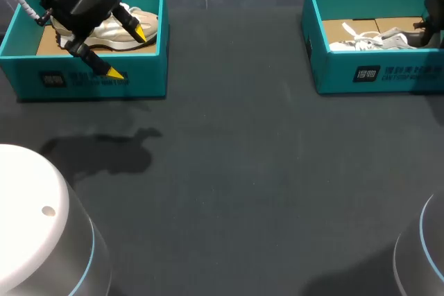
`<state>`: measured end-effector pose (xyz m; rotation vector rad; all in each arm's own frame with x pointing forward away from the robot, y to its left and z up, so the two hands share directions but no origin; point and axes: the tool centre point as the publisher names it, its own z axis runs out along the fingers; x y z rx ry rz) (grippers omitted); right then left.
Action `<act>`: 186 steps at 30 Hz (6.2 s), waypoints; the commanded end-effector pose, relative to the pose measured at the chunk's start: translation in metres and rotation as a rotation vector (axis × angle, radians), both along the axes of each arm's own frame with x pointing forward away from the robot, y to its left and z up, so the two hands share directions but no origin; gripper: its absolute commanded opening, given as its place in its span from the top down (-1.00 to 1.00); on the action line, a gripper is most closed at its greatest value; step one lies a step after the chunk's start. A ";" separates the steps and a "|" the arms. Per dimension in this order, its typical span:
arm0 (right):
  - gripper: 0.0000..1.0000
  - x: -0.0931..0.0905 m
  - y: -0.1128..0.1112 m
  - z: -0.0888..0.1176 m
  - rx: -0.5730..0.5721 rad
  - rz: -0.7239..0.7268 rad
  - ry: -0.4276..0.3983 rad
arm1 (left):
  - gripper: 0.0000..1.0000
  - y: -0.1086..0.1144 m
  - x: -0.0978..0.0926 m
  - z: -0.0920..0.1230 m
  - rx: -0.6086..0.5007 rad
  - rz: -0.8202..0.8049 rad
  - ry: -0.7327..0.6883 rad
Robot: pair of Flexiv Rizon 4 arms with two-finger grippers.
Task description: Take the shoe out of the shoebox, open the shoe tongue, remove and reinsert the insole, then place the shoe into the shoebox
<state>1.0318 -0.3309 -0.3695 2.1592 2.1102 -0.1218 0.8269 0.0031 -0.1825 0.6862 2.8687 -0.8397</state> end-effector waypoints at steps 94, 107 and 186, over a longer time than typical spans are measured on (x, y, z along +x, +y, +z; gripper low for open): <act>-1.00 -0.084 0.102 0.163 0.125 0.097 0.041 | -1.00 0.182 0.270 0.027 0.344 -0.667 -0.308; -1.00 -0.084 0.102 0.163 0.125 0.097 0.041 | -1.00 0.226 0.335 -0.002 0.351 -0.827 -0.393; -1.00 -0.084 0.102 0.163 0.125 0.097 0.041 | -0.47 0.266 0.366 -0.175 0.561 -0.970 -0.283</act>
